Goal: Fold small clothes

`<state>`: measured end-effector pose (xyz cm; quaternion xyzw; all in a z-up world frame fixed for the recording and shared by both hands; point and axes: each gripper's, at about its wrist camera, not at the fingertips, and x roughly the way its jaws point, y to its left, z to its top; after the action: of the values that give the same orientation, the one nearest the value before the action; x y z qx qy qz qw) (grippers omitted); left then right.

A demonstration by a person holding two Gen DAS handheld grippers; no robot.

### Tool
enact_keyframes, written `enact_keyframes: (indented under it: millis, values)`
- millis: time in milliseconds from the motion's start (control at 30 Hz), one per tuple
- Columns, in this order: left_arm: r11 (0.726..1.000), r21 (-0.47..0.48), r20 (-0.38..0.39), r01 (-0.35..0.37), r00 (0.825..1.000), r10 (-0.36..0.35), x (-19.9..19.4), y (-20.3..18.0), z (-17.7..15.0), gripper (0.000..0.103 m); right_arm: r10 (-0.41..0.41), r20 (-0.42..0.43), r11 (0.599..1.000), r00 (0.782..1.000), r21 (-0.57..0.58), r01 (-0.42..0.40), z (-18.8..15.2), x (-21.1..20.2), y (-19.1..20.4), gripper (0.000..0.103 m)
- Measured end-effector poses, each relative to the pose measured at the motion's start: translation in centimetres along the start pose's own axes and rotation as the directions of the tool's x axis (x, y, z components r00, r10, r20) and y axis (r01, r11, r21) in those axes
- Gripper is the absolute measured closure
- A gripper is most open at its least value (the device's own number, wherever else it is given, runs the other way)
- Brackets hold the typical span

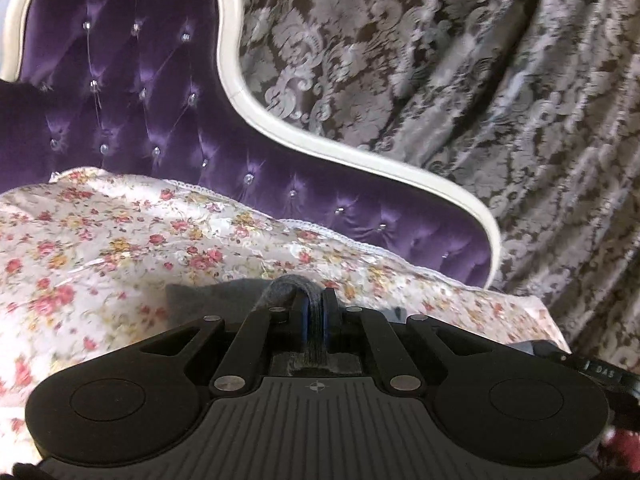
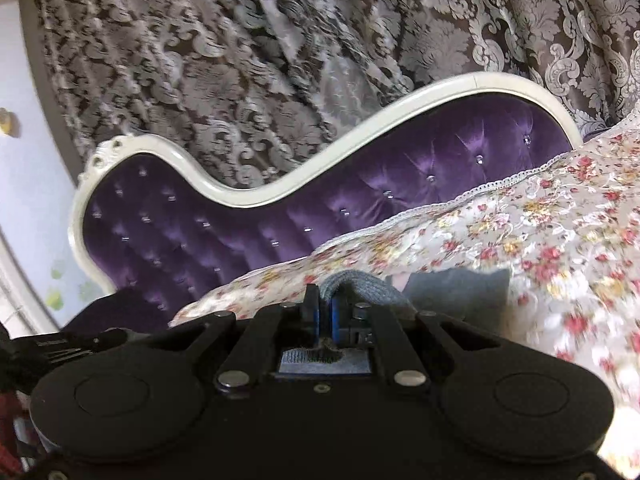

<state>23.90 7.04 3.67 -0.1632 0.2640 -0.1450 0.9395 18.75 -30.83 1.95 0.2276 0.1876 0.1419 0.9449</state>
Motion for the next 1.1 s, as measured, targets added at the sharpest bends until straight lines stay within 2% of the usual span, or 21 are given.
enact_keyframes:
  millis: [233, 333, 467, 600, 633, 700, 767, 800, 833, 900, 967, 1033, 1100]
  values:
    - [0.998, -0.015, -0.108, -0.064, 0.992, 0.062, 7.6, 1.3, 0.6, 0.097, -0.096, -0.077, 0.995, 0.992, 0.025, 0.098, 0.3, 8.0, -3.0, 0.090]
    - [0.994, 0.011, -0.141, -0.113, 0.983, 0.114, 10.4, 1.8, 0.2, 0.097, -0.136, -0.116, 0.990, 0.984, 0.022, 0.139, -0.3, 10.5, -3.9, 0.090]
    - [0.989, 0.021, -0.196, -0.147, 0.969, 0.148, 13.2, 2.5, -0.5, 0.095, -0.175, -0.162, 0.983, 0.971, 0.022, 0.181, -1.2, 13.1, -4.9, 0.090]
    - [0.981, 0.019, -0.202, -0.191, 0.960, 0.191, 14.8, 3.1, -0.6, 0.088, -0.207, -0.194, 0.975, 0.959, 0.042, 0.219, -2.0, 14.5, -5.7, 0.085]
    - [0.980, 0.010, -0.203, -0.200, 0.959, 0.198, 15.0, 3.4, -0.5, 0.081, -0.207, -0.190, 0.973, 0.960, 0.063, 0.222, -2.2, 14.5, -6.1, 0.084]
    - [0.976, -0.019, -0.187, -0.218, 0.959, 0.210, 15.3, 4.0, -0.1, 0.075, -0.205, -0.179, 0.969, 0.962, 0.099, 0.225, -2.2, 14.6, -6.6, 0.073]
    - [0.973, -0.045, -0.162, -0.228, 0.962, 0.218, 15.1, 4.5, 0.4, 0.070, -0.214, -0.167, 0.967, 0.963, 0.105, 0.233, -1.9, 14.5, -6.8, 0.052]
    - [0.972, -0.055, -0.153, -0.227, 0.964, 0.216, 14.9, 4.7, 0.6, 0.069, -0.223, -0.154, 0.967, 0.963, 0.093, 0.239, -1.7, 14.3, -6.7, 0.045]
    - [0.973, -0.061, -0.145, -0.223, 0.966, 0.213, 14.5, 4.7, 0.9, 0.065, -0.233, -0.141, 0.966, 0.962, 0.079, 0.245, -1.4, 14.1, -6.5, 0.032]
    - [0.974, -0.048, -0.120, -0.223, 0.969, 0.216, 13.4, 4.4, 1.4, 0.054, -0.248, -0.108, 0.966, 0.963, 0.052, 0.255, -0.8, 13.3, -5.9, 0.029]
    - [0.975, -0.003, -0.090, -0.224, 0.971, 0.223, 12.1, 3.4, 1.4, 0.033, -0.244, -0.081, 0.969, 0.966, 0.015, 0.246, -0.4, 12.3, -4.9, 0.028]
    - [0.976, 0.065, -0.071, -0.208, 0.975, 0.213, 10.9, 2.2, 1.1, 0.026, -0.240, -0.077, 0.970, 0.968, -0.042, 0.238, -0.5, 11.7, -3.5, 0.023]
    - [0.966, 0.175, -0.084, -0.188, 0.975, 0.205, 10.0, 0.4, 0.1, 0.021, -0.232, -0.103, 0.968, 0.967, -0.117, 0.220, -1.2, 11.5, -1.9, 0.018]
